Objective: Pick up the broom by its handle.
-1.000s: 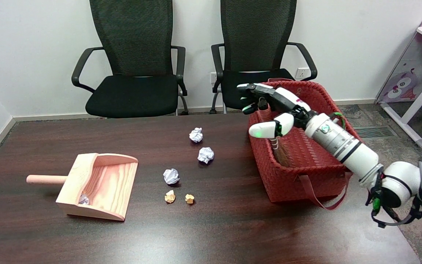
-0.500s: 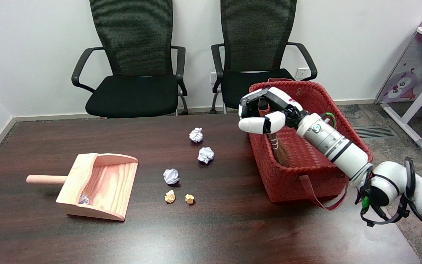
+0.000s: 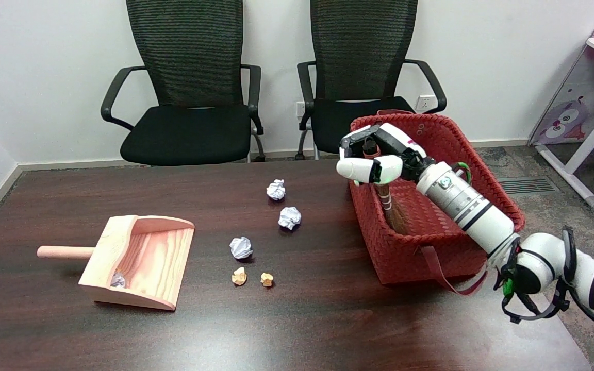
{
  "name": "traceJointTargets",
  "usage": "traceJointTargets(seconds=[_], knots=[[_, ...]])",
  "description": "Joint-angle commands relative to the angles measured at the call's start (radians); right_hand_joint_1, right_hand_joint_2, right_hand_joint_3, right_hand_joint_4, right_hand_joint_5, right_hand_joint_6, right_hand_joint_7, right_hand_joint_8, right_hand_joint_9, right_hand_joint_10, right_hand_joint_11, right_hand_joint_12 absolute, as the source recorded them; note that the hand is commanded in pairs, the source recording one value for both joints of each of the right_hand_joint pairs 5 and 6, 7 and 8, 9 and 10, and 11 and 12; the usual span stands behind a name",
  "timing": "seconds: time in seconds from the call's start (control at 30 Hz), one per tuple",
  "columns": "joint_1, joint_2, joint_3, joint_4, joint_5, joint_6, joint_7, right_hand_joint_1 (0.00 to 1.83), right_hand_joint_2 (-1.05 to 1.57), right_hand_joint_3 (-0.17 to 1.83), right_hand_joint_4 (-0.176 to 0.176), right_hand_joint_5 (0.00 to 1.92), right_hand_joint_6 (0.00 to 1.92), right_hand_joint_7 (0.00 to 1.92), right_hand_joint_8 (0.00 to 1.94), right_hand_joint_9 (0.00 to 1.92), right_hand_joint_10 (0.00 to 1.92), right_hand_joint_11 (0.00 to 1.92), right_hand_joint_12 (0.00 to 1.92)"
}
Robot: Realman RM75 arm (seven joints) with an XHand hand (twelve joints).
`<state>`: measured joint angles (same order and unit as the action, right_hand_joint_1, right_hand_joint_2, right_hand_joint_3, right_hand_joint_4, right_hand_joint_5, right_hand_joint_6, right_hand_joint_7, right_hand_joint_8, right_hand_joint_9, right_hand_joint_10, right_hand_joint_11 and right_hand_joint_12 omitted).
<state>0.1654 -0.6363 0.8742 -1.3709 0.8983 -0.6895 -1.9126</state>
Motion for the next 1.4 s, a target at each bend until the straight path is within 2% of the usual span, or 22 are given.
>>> traceJointTargets(seconds=[0.03, 0.2, 0.37, 0.57, 0.73, 0.77, 0.83, 0.97, 1.0, 1.03, 1.13, 1.33, 1.4], knots=[[0.005, -0.019, -0.026, 0.042, 0.028, -0.056, 0.0, 0.77, 0.19, 0.81, 0.176, 1.34, 1.34, 1.34, 1.34, 1.49, 1.49, 1.4, 1.4], [-0.003, -0.019, -0.026, 0.046, 0.039, -0.062, 0.0, 0.76, 0.19, 0.82, 0.176, 1.52, 1.52, 1.52, 1.52, 1.67, 1.67, 1.61, 1.61], [-0.012, -0.022, -0.027, 0.056, 0.056, -0.083, 0.0, 0.75, 0.2, 0.82, 0.176, 1.65, 1.65, 1.65, 1.65, 1.78, 1.78, 1.73, 1.73], [-0.012, -0.023, -0.027, 0.061, 0.07, -0.094, 0.0, 0.75, 0.21, 0.84, 0.176, 1.92, 1.92, 1.92, 1.92, 1.92, 1.92, 1.92, 1.92], [-0.012, -0.023, -0.025, 0.065, 0.071, -0.117, 0.0, 0.76, 0.29, 0.8, 0.176, 1.92, 1.92, 1.92, 1.92, 1.92, 1.92, 1.92, 1.92], [-0.012, -0.023, -0.023, 0.065, 0.071, -0.117, 0.0, 0.78, 0.36, 0.79, 0.158, 1.92, 1.92, 1.92, 1.92, 1.92, 1.92, 1.92, 1.92], [-0.012, -0.023, -0.019, 0.065, 0.071, -0.133, -0.002, 0.8, 0.45, 0.83, 0.016, 1.92, 1.92, 1.92, 1.92, 1.92, 1.92, 1.92, 1.92], [-0.012, -0.023, -0.014, 0.064, 0.071, -0.169, -0.005, 0.88, 0.71, 0.97, 0.014, 1.92, 1.92, 1.92, 1.92, 1.92, 1.92, 1.92, 1.92], [-0.012, -0.023, -0.012, 0.062, 0.071, -0.18, -0.003, 0.92, 0.84, 1.01, 0.005, 1.92, 1.92, 1.92, 1.92, 1.92, 1.92, 1.92, 1.92], [-0.012, -0.023, -0.011, 0.061, 0.071, -0.186, -0.002, 0.94, 0.9, 1.02, 0.023, 1.92, 1.92, 1.92, 1.92, 1.92, 1.92, 1.92, 1.92], [-0.014, -0.022, 0.003, 0.053, 0.071, -0.209, 0.0, 0.97, 1.06, 0.99, 0.023, 1.92, 1.92, 1.92, 1.92, 1.92, 1.92, 1.92, 1.92], [-0.021, -0.013, 0.058, -0.003, 0.073, -0.2, -0.008, 0.99, 1.55, 0.98, 0.046, 1.92, 1.92, 1.92, 1.92, 1.92, 1.92, 1.92, 1.92], [-0.029, -0.01, 0.088, -0.035, 0.082, -0.166, -0.009, 1.01, 1.57, 1.0, 0.046, 1.92, 1.92, 1.92, 1.92, 1.92, 1.92, 1.92, 1.92]])
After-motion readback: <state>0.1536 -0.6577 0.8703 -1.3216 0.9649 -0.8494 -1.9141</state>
